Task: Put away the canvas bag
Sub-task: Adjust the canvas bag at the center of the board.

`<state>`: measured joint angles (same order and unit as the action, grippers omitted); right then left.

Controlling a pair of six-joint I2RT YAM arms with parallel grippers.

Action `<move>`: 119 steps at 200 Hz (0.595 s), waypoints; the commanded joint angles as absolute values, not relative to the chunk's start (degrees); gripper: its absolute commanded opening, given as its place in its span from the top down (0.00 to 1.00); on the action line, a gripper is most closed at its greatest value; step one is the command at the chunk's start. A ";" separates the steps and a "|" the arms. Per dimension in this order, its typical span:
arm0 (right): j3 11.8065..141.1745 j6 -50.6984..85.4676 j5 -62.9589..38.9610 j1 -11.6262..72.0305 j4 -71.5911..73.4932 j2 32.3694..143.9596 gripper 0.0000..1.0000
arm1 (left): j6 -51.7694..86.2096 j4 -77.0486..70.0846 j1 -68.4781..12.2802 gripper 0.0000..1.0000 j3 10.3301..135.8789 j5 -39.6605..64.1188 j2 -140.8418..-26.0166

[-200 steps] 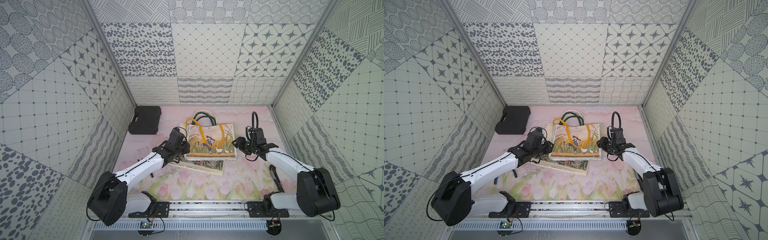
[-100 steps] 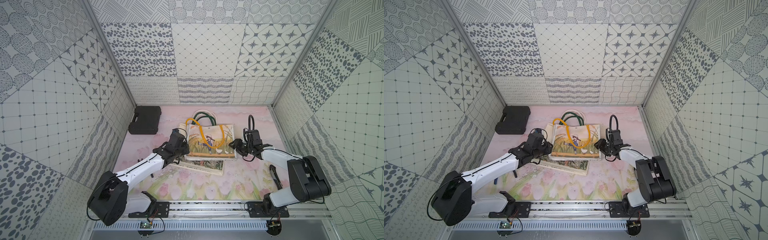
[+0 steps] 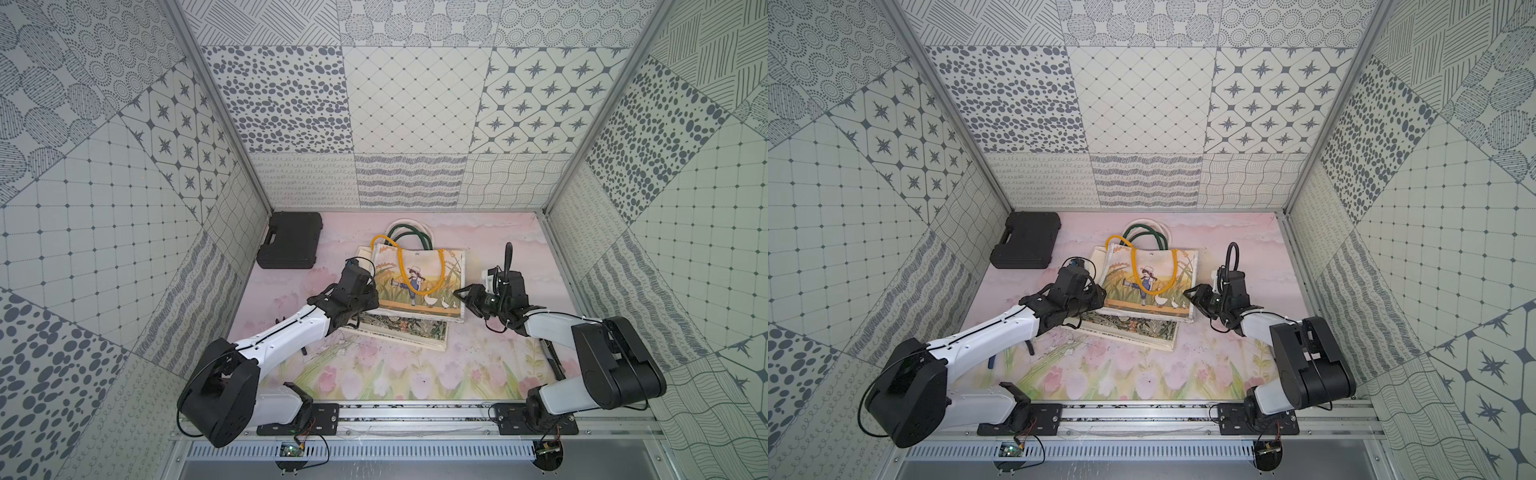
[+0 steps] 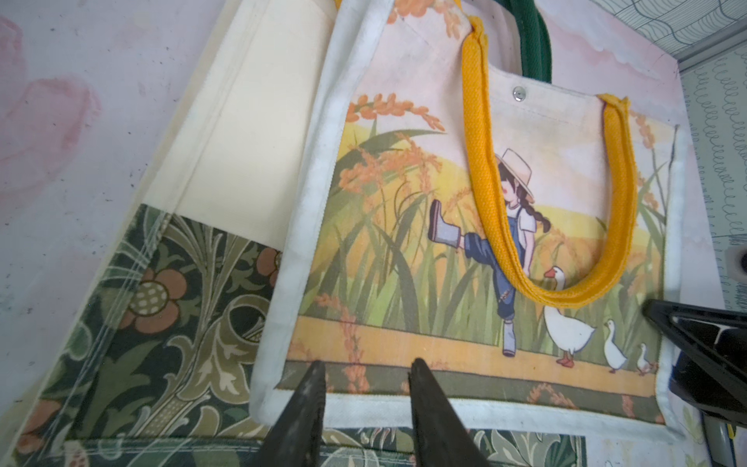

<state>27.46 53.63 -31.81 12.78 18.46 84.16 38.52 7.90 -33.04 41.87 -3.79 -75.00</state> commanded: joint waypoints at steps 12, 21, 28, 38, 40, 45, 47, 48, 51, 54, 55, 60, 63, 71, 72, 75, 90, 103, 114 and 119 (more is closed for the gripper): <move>24.78 63.23 -38.20 12.94 35.23 85.10 0.54 | 38.42 5.55 -33.18 0.63 42.08 -4.44 -75.60; 24.88 64.04 -38.46 12.92 36.02 85.74 0.56 | 38.41 5.51 -33.13 0.63 42.01 -4.44 -75.60; 25.07 64.30 -38.48 12.92 36.28 86.18 0.58 | 38.41 5.43 -33.13 0.63 42.01 -4.42 -75.51; 25.30 64.66 -38.58 12.92 36.59 86.60 0.62 | 38.49 5.35 -33.13 0.63 41.85 -4.52 -75.35; 25.31 64.68 -38.69 12.92 36.64 86.73 0.62 | 38.43 5.38 -33.13 0.63 41.77 -4.51 -75.33; 25.43 64.84 -38.70 13.01 36.79 86.88 0.64 | 38.48 5.34 -33.13 0.63 41.77 -4.55 -75.32; 25.45 64.90 -38.74 13.03 36.88 86.96 0.65 | 38.45 5.31 -33.13 0.63 41.75 -4.46 -75.32; 25.51 64.93 -38.80 13.02 36.90 86.98 0.65 | 38.43 5.29 -33.13 0.63 41.75 -4.43 -75.32; 25.61 64.95 -38.79 13.01 36.91 87.01 0.66 | 38.40 5.28 -33.11 0.63 41.67 -4.44 -75.32; 25.70 64.95 -38.77 13.01 36.87 87.12 0.68 | 38.34 5.24 -33.13 0.63 41.67 -4.48 -75.30; 25.73 64.95 -38.77 13.01 36.89 87.11 0.68 | 38.37 5.26 -33.13 0.63 41.71 -4.44 -75.31; 25.88 64.93 -38.89 13.01 36.85 87.20 0.69 | 38.39 5.22 -33.13 0.63 41.73 -4.42 -75.36; 25.91 64.95 -38.95 13.07 36.95 87.23 0.70 | 38.35 5.22 -33.13 0.63 41.75 -4.40 -75.45; 26.17 64.94 -39.08 13.16 37.00 87.36 0.71 | 38.39 5.20 -33.10 0.63 41.89 -4.39 -75.66; 26.22 64.94 -39.14 13.13 37.00 87.36 0.71 | 38.40 5.20 -33.12 0.63 41.91 -4.39 -75.67; 26.33 64.99 -39.23 13.17 36.99 87.48 0.71 | 38.34 5.24 -33.13 0.63 42.00 -4.32 -75.80; 26.90 65.10 -39.75 13.38 37.00 87.79 0.73 | 38.19 5.44 -33.09 0.63 42.42 -4.11 -76.57; 27.54 65.17 -40.24 13.61 36.76 88.15 0.74 | 38.18 5.33 -33.11 0.63 42.60 -3.95 -77.04; 28.48 65.20 -40.60 13.96 36.34 88.57 0.74 | 38.22 5.35 -33.15 0.62 42.63 -3.92 -77.24; 28.81 65.16 -40.76 14.19 36.16 88.80 0.74 | 38.30 5.20 -33.12 0.62 42.51 -3.93 -77.13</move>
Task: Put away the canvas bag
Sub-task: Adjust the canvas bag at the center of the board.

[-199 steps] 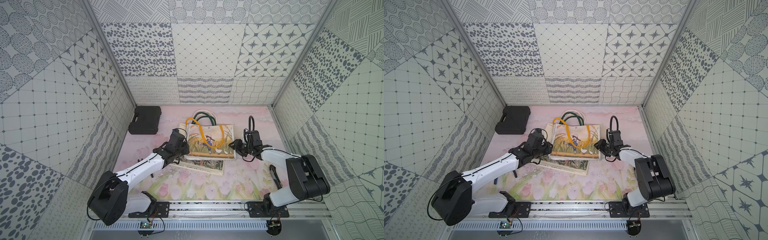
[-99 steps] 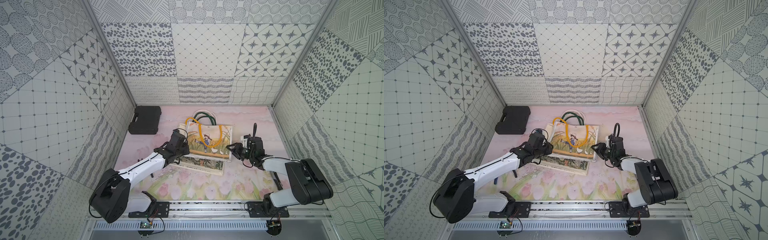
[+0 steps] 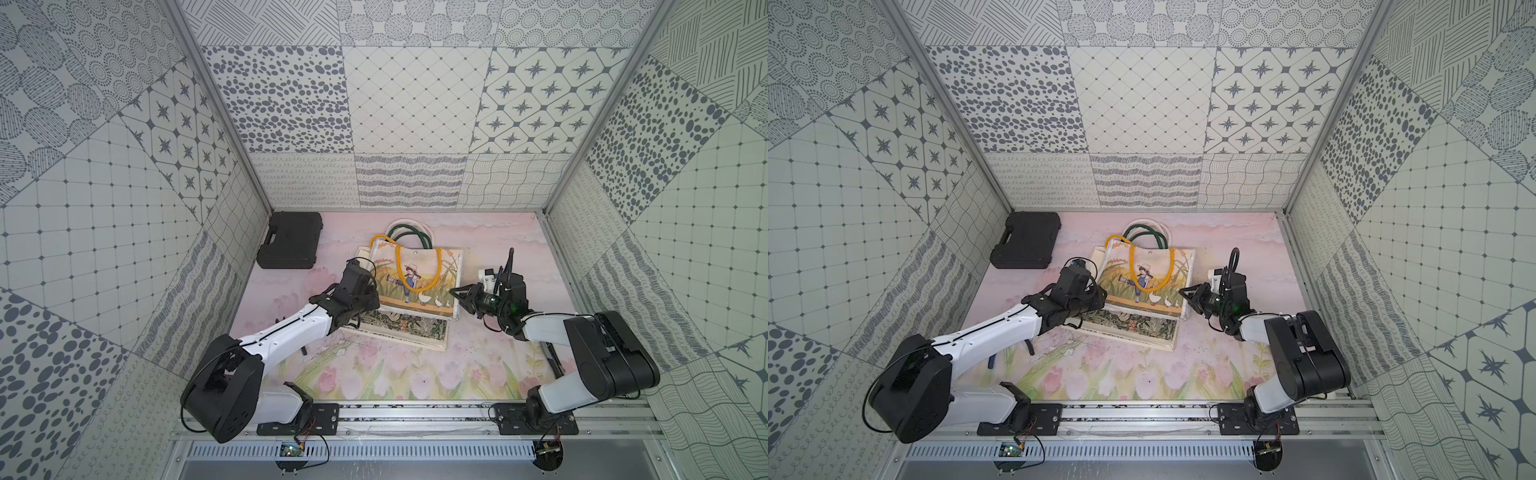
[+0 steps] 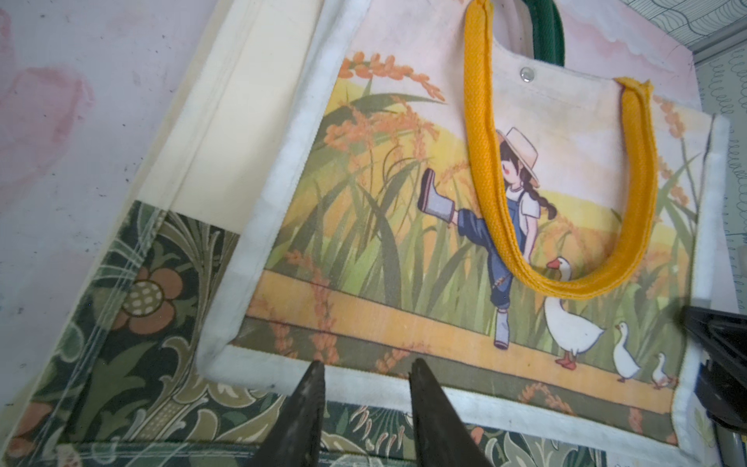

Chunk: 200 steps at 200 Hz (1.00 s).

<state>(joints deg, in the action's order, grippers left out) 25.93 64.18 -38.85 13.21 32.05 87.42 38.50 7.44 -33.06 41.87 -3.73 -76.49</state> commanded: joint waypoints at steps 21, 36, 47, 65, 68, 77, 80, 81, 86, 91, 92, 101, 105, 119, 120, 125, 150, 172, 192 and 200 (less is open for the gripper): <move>30.58 65.21 -41.47 15.15 35.65 89.89 0.77 | 38.34 4.88 -33.14 0.62 42.19 -4.30 -76.90; 32.37 65.35 -41.65 15.93 35.57 90.59 0.80 | 38.39 4.82 -33.13 0.62 42.01 -4.38 -76.73; 33.19 65.47 -41.64 16.57 35.47 91.24 0.81 | 38.36 4.77 -33.12 0.62 42.01 -4.36 -76.76; 34.55 65.78 -41.93 17.59 35.72 92.59 0.86 | 38.33 4.71 -33.11 0.62 41.93 -4.31 -76.67; 34.66 65.82 -41.96 17.72 35.84 92.88 0.87 | 38.40 4.65 -33.13 0.62 41.90 -4.36 -76.67; 35.14 66.30 -42.02 18.21 36.25 93.39 0.90 | 38.33 4.66 -33.13 0.62 41.82 -4.37 -76.60; 35.23 66.42 -42.05 18.33 36.34 93.62 0.91 | 38.32 4.65 -33.13 0.62 41.82 -4.42 -76.62; 35.28 66.47 -42.03 18.39 36.32 93.70 0.91 | 38.32 4.65 -33.13 0.62 41.83 -4.41 -76.63; 35.46 66.60 -42.06 18.56 36.38 93.93 0.93 | 38.36 4.61 -33.09 0.62 41.74 -4.47 -76.62; 35.58 66.75 -42.02 18.78 36.43 94.16 0.94 | 38.39 4.63 -33.13 0.62 41.70 -4.45 -76.53; 35.59 66.77 -42.06 18.84 36.41 94.23 0.94 | 38.40 4.60 -33.13 0.62 41.68 -4.42 -76.50; 35.75 66.83 -42.14 19.10 36.45 94.46 0.96 | 38.35 4.55 -33.10 0.62 41.54 -4.47 -76.33; 35.77 66.83 -42.15 19.35 36.31 94.67 0.97 | 38.36 4.45 -33.13 0.62 41.45 -4.54 -76.23; 36.06 67.04 -42.41 20.13 36.02 95.46 0.98 | 38.57 4.19 -33.13 0.62 41.08 -4.76 -75.70; 36.09 67.05 -42.43 20.17 35.99 95.54 0.98 | 38.58 4.20 -33.09 0.62 41.02 -4.80 -75.69; 36.15 67.15 -42.48 20.48 36.07 95.89 0.99 | 38.62 4.14 -33.13 0.62 40.85 -4.87 -75.55; 35.65 68.94 -42.45 22.16 38.69 97.98 0.99 | 38.70 4.04 -33.05 0.62 40.69 -4.92 -75.37; 34.40 72.84 -43.51 22.69 44.11 100.08 0.99 | 38.72 4.00 -33.05 0.62 40.67 -4.92 -75.31; 32.76 76.82 -44.79 22.98 50.35 101.15 1.00 | 38.68 3.96 -33.05 0.62 40.44 -4.92 -75.00; 32.16 78.38 -44.95 22.98 52.57 101.28 1.00 | 38.80 3.86 -32.92 0.62 40.35 -5.06 -74.97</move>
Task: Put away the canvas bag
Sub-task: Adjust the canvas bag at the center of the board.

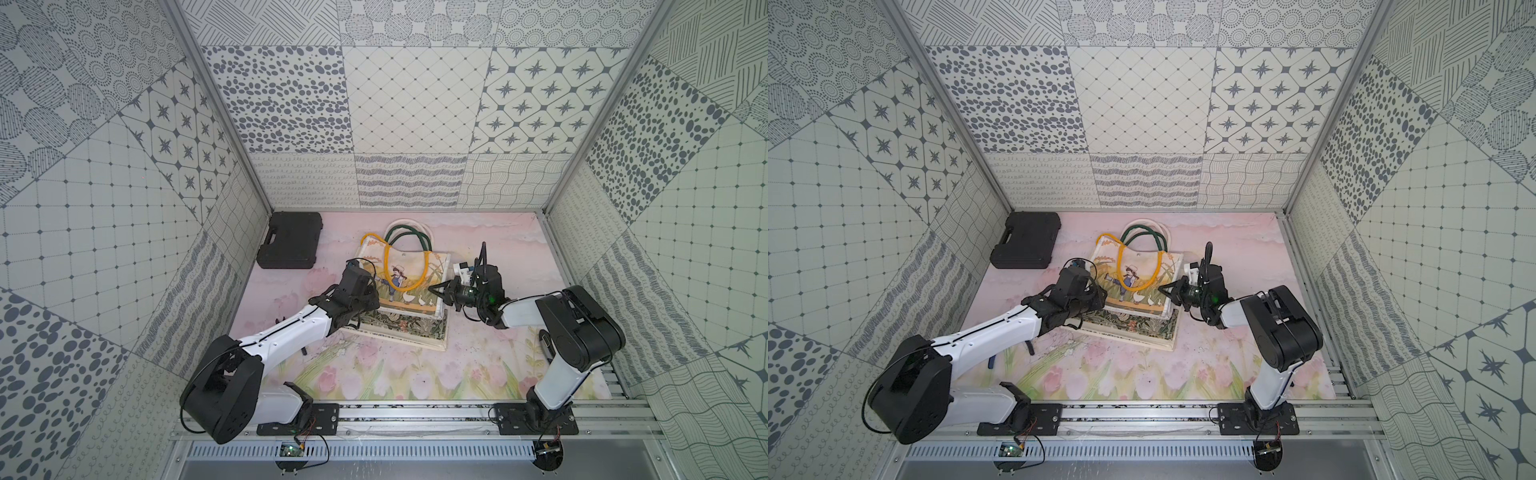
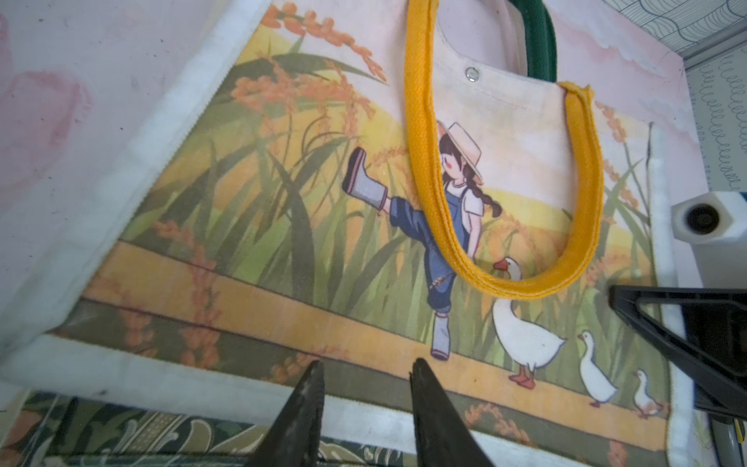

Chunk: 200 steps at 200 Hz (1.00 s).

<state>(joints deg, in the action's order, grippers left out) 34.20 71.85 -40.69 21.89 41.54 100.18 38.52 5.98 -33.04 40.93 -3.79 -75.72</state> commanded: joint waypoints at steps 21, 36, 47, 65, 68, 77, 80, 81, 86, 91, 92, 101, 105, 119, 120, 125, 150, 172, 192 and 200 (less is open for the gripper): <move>32.46 81.89 -46.41 22.98 56.06 101.90 1.00 | 38.87 3.94 -32.87 0.62 40.51 -4.86 -75.22; 32.91 81.94 -47.20 23.04 54.18 101.21 1.00 | 38.87 4.04 -32.78 0.61 40.61 -4.81 -75.30; 32.79 79.88 -47.22 23.16 49.51 99.37 1.00 | 38.99 3.96 -32.68 0.61 40.39 -4.76 -75.06; 32.99 72.49 -46.72 23.93 37.46 94.42 1.00 | 39.17 3.56 -32.53 0.61 39.86 -4.66 -74.54; 33.16 71.16 -46.42 24.13 35.02 93.44 1.00 | 39.22 3.48 -32.45 0.61 39.78 -4.60 -74.51; 33.68 67.41 -45.62 24.56 28.46 90.89 1.00 | 39.31 3.34 -32.30 0.61 39.64 -4.42 -74.58; 33.85 66.33 -45.35 24.74 26.64 90.09 1.00 | 39.44 3.23 -32.28 0.61 39.64 -4.42 -74.68; 33.89 65.99 -45.31 24.80 26.06 89.87 1.00 | 39.45 3.20 -32.27 0.61 39.68 -4.41 -74.69; 34.00 64.68 -45.04 24.99 23.59 88.82 1.00 | 39.38 3.20 -32.17 0.61 39.73 -4.25 -74.87; 34.05 63.59 -44.82 25.11 21.65 87.72 1.00 | 39.42 3.20 -32.08 0.61 39.81 -4.08 -75.11; 34.03 63.35 -44.78 25.08 21.28 87.59 1.00 | 39.44 3.23 -32.08 0.61 39.81 -4.06 -75.17; 33.70 62.33 -44.33 25.05 19.12 86.15 1.00 | 39.42 3.14 -31.98 0.61 39.90 -3.93 -75.60; 33.52 61.94 -44.14 25.00 18.48 85.73 1.00 | 39.36 3.02 -31.99 0.61 39.92 -3.84 -75.77; 33.19 61.00 -43.11 25.00 16.43 85.29 1.00 | 39.28 2.74 -32.00 0.61 39.90 -3.84 -76.40; 33.16 61.00 -43.05 25.03 16.39 85.27 1.00 | 39.20 2.73 -32.00 0.61 39.90 -3.85 -76.47; 32.92 61.25 -42.70 25.12 16.54 85.40 1.00 | 39.20 2.72 -31.90 0.61 39.90 -3.71 -76.70; 31.22 65.30 -40.80 25.78 21.99 86.57 1.00 | 39.11 2.64 -31.92 0.61 40.01 -3.61 -77.23; 26.42 68.56 -35.68 26.21 26.29 85.67 1.00 | 39.25 2.48 -31.72 0.60 39.69 -3.66 -76.86; 24.06 70.34 -32.44 26.70 29.16 84.98 1.00 | 39.45 2.35 -31.47 0.60 39.55 -3.35 -77.03; 23.81 70.78 -32.34 27.09 30.46 85.08 1.00 | 39.49 2.36 -31.38 0.60 39.64 -3.22 -77.15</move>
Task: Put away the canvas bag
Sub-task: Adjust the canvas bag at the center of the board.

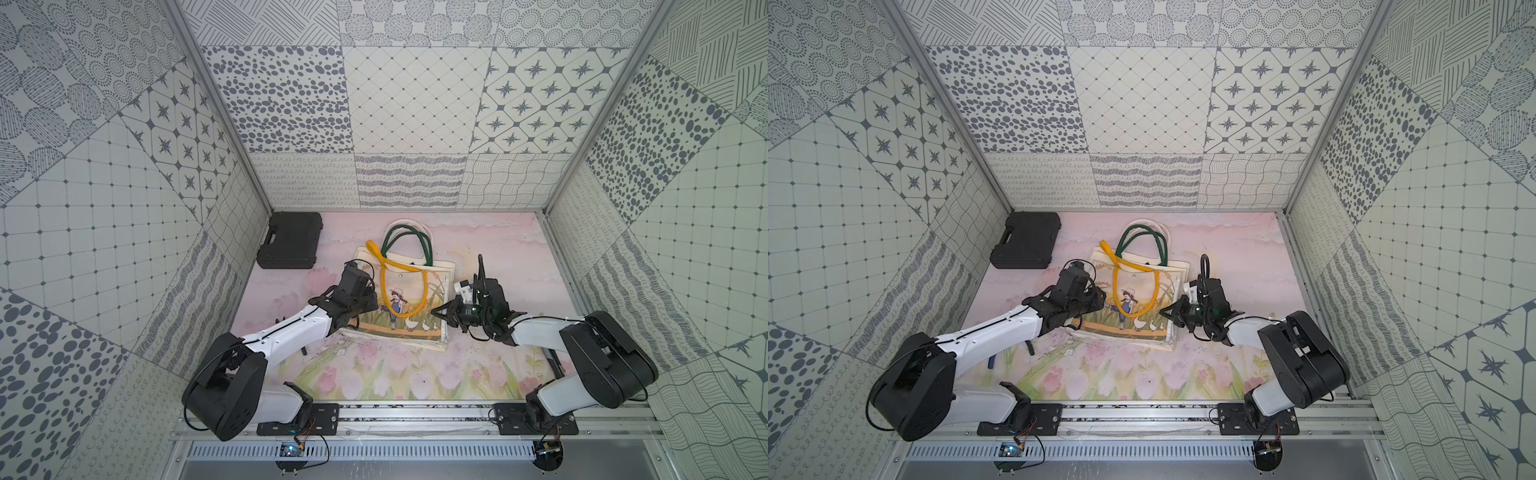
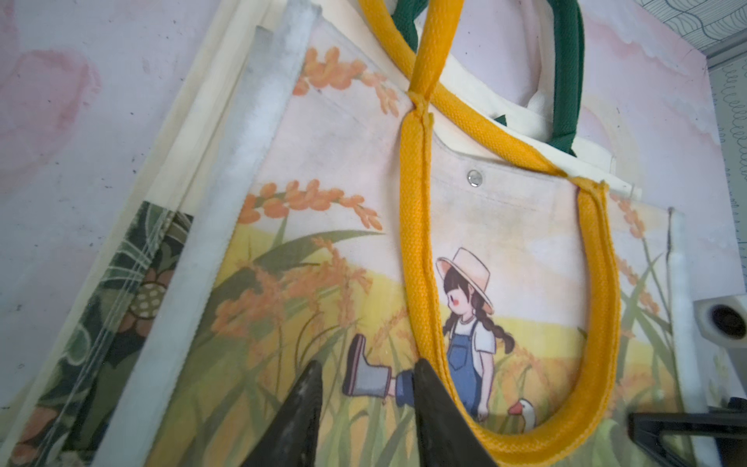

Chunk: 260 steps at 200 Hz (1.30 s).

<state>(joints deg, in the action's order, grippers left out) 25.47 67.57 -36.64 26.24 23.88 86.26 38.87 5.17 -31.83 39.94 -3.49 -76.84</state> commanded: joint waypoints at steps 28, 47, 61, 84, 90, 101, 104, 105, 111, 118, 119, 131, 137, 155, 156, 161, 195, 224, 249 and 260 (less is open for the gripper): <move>23.11 71.29 -29.40 28.46 31.47 84.32 0.96 | 39.55 2.44 -31.15 0.60 39.81 -3.04 -77.46; 20.75 73.43 -25.08 29.13 36.22 83.16 0.99 | 39.63 2.30 -31.11 0.60 39.81 -2.93 -77.61; 20.07 74.17 -22.58 29.60 38.78 82.47 1.00 | 39.59 2.37 -31.07 0.60 39.75 -2.88 -77.61; 20.14 72.27 -17.36 30.77 40.19 81.08 1.00 | 39.60 2.25 -31.03 0.60 39.55 -2.85 -77.39; 20.44 71.25 -16.47 31.06 40.17 80.80 1.00 | 39.62 2.27 -31.02 0.60 39.55 -2.84 -77.36; 21.35 69.28 -15.58 31.33 39.87 80.63 1.00 | 39.58 2.22 -30.95 0.60 39.55 -2.78 -77.42; 21.73 68.77 -15.54 31.33 39.60 80.63 1.00 | 39.62 2.24 -30.94 0.60 39.55 -2.80 -77.39; 21.85 68.62 -15.50 31.35 39.53 80.66 1.00 | 39.63 2.22 -30.94 0.60 39.55 -2.81 -77.36; 22.64 67.87 -15.31 31.53 39.07 80.66 1.00 | 39.59 2.27 -30.89 0.60 39.55 -2.75 -77.36; 23.52 66.83 -15.05 31.70 38.43 80.60 1.00 | 39.58 2.27 -30.94 0.60 39.55 -2.71 -77.38; 23.67 66.59 -14.99 31.72 38.33 80.55 1.00 | 39.61 2.28 -30.94 0.60 39.55 -2.67 -77.36; 25.85 63.75 -14.26 32.31 35.04 79.93 1.00 | 39.62 2.18 -30.98 0.60 39.47 -2.68 -77.34; 27.11 62.13 -13.52 32.75 32.83 79.52 1.00 | 39.68 2.12 -30.90 0.60 39.44 -2.64 -77.34; 30.26 56.98 -11.93 34.42 28.35 78.20 1.00 | 39.70 2.12 -30.78 0.60 39.46 -2.66 -77.33; 30.38 56.75 -11.90 34.48 27.97 78.17 1.00 | 39.67 2.11 -30.82 0.60 39.46 -2.65 -77.29; 30.54 55.69 -11.67 34.94 26.99 77.99 1.00 | 39.70 2.15 -30.80 0.60 39.46 -2.65 -77.33; 29.95 56.49 -10.52 35.86 31.59 79.98 1.00 | 39.74 1.94 -30.63 0.60 39.42 -2.41 -77.39; 30.59 59.31 -14.25 35.86 33.71 85.30 0.99 | 39.80 1.99 -30.59 0.60 39.38 -2.38 -77.34; 30.50 61.33 -15.80 35.82 35.70 88.11 0.95 | 39.83 1.84 -30.37 0.60 39.20 -2.26 -77.33; 30.33 61.26 -16.20 35.80 35.66 88.37 0.87 | 39.98 1.83 -30.40 0.60 39.20 -2.25 -77.42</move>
<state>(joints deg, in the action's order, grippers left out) 29.50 59.86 -14.94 35.77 29.43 87.55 39.62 3.44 -30.65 39.66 -2.90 -77.43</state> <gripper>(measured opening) 0.068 0.400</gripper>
